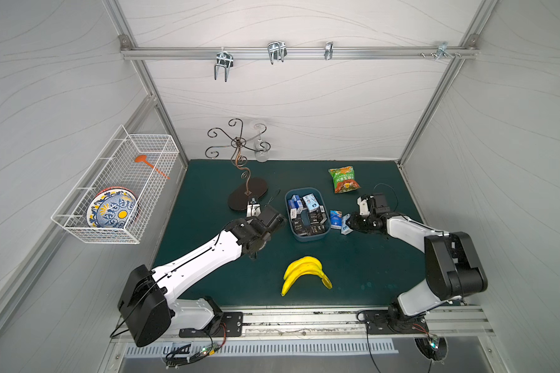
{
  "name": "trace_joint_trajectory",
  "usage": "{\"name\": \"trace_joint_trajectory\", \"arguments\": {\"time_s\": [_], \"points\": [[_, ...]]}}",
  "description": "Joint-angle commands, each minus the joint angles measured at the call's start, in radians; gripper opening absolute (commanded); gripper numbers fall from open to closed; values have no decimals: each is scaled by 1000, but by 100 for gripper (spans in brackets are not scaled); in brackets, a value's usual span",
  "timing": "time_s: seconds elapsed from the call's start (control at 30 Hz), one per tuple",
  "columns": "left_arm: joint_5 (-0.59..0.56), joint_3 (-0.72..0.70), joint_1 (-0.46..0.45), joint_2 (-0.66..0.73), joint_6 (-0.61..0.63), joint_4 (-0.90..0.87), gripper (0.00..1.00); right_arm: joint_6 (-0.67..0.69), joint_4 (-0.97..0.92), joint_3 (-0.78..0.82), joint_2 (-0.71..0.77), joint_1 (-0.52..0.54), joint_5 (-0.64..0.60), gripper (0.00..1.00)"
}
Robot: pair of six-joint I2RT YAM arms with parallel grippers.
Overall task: Take the pocket tissues out of the storage box
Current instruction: Place the pocket tissues at the center of the board.
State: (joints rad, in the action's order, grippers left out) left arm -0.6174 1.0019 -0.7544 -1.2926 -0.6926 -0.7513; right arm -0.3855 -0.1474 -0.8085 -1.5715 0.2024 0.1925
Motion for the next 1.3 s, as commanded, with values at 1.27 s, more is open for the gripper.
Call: {"name": "trace_joint_trajectory", "arguments": {"time_s": [1.27], "points": [[7,29,4,-12,5,36,40,80,-134,-127,-11,-4,-92,61]]}}
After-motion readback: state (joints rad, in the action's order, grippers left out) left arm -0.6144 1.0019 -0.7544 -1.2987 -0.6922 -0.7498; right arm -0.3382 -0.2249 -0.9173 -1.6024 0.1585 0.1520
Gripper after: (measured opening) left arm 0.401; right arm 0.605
